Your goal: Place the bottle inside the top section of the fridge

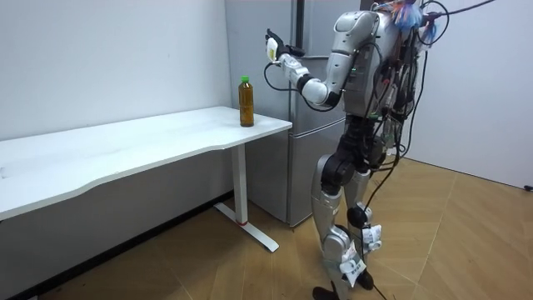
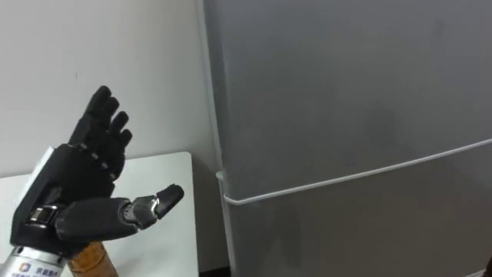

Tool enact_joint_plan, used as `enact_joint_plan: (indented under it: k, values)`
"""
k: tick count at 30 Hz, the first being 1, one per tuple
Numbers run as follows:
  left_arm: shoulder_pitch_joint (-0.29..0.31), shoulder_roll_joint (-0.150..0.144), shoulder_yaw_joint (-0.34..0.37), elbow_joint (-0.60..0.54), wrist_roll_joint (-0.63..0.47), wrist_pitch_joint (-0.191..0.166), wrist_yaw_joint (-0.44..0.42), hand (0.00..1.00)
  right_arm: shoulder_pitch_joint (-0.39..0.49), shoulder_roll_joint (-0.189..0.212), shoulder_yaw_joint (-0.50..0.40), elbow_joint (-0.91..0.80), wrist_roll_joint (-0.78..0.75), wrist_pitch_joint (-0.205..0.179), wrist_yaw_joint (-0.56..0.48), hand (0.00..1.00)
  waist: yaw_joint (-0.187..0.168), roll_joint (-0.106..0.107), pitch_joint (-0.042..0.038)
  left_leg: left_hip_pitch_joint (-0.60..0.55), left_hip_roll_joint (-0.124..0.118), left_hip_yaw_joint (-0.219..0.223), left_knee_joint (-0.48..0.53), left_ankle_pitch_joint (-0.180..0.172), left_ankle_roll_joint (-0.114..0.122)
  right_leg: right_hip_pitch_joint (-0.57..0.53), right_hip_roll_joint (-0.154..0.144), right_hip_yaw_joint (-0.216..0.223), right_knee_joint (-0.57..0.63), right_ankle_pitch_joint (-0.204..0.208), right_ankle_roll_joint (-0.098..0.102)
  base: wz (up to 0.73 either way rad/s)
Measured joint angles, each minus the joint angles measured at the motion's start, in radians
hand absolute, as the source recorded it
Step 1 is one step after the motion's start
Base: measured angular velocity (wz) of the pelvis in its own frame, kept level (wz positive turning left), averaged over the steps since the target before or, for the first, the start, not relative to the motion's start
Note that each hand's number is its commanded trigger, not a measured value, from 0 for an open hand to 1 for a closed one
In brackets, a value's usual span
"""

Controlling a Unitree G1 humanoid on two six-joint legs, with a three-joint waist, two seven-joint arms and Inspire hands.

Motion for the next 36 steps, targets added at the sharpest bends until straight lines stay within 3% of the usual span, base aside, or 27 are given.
enact_joint_plan:
  k: [7, 10, 13, 18, 24, 25, 26, 27, 28, 36]
  values:
    - [-0.013, 0.000, -0.024, -0.004, -0.059, 0.014, -0.012, 0.00, -0.012, -0.003, 0.016, 0.015, 0.035, 0.002, -0.001, 0.00, -0.021, 0.003, -0.0019, 0.003, 0.000, 0.001, 0.000, 0.000, 0.000, 0.002, 0.003, 0.000, 0.001, 0.002, 0.000, -0.01]
    - [-0.016, -0.003, -0.060, -0.003, -0.066, 0.016, -0.013, 0.00, -0.024, -0.003, 0.029, 0.029, 0.036, 0.003, -0.011, 0.00, -0.027, -0.001, 0.0015, 0.005, 0.001, 0.000, -0.002, 0.000, 0.000, 0.008, 0.004, 0.000, 0.001, 0.004, -0.001, 0.00]
    - [-0.017, -0.006, -0.099, -0.003, -0.066, 0.026, -0.019, 0.00, -0.037, -0.004, 0.039, 0.032, 0.036, 0.008, -0.024, 0.00, -0.035, -0.004, 0.0139, 0.012, 0.002, 0.004, -0.005, 0.000, 0.000, 0.008, 0.003, 0.001, 0.000, 0.005, -0.002, 0.00]
    - [-0.017, -0.005, -0.154, -0.002, -0.065, 0.044, -0.033, 0.00, -0.052, -0.003, 0.042, 0.032, 0.031, 0.010, -0.040, 0.00, -0.053, 0.004, 0.0110, 0.000, 0.002, 0.012, -0.005, 0.000, 0.000, -0.001, 0.002, 0.002, 0.000, 0.006, -0.001, 0.00]
    - [-0.031, -0.006, -0.161, -0.003, -0.068, 0.054, -0.073, 0.00, -0.057, -0.010, 0.061, 0.031, 0.031, 0.010, -0.047, 0.00, -0.053, 0.013, 0.0044, -0.003, 0.001, 0.019, -0.003, 0.000, 0.000, -0.010, 0.002, 0.007, 0.000, 0.006, -0.001, -0.03]
    - [-0.034, -0.006, -0.162, -0.003, -0.068, 0.054, -0.081, 0.08, -0.058, -0.011, 0.064, 0.031, 0.032, 0.010, -0.046, 0.00, -0.054, 0.013, 0.0043, -0.003, 0.001, 0.018, -0.003, 0.000, 0.000, -0.010, 0.002, 0.007, -0.001, 0.006, -0.001, 0.00]
    - [-0.037, -0.006, -0.167, -0.003, -0.068, 0.054, -0.097, 0.53, -0.058, -0.011, 0.075, 0.028, 0.031, 0.009, -0.046, 0.00, -0.054, 0.013, 0.0042, -0.004, 0.001, 0.018, -0.002, 0.000, 0.000, -0.010, 0.002, 0.007, -0.001, 0.006, -0.001, 0.00]
    - [-0.041, -0.006, -0.174, -0.003, -0.068, 0.054, -0.111, 0.61, -0.058, -0.011, 0.078, 0.026, 0.032, 0.009, -0.046, 0.00, -0.055, 0.013, 0.0041, -0.004, 0.001, 0.018, -0.002, 0.000, 0.000, -0.010, 0.002, 0.008, -0.001, 0.006, -0.001, 0.00]
    - [-0.044, -0.006, -0.176, -0.003, -0.068, 0.054, -0.115, 1.00, -0.058, -0.011, 0.078, 0.026, 0.032, 0.009, -0.046, 0.00, -0.055, 0.013, 0.0041, -0.005, 0.001, 0.018, -0.002, 0.000, 0.000, -0.010, 0.002, 0.008, -0.001, 0.006, -0.001, 0.00]
    - [-0.054, -0.006, -0.196, -0.003, -0.105, 0.058, -0.129, 1.00, -0.068, -0.019, 0.120, 0.025, 0.043, 0.014, -0.048, 0.00, -0.054, 0.009, 0.0044, -0.016, 0.000, 0.018, -0.002, 0.000, 0.000, -0.019, 0.001, -0.002, -0.003, 0.006, -0.001, 0.01]
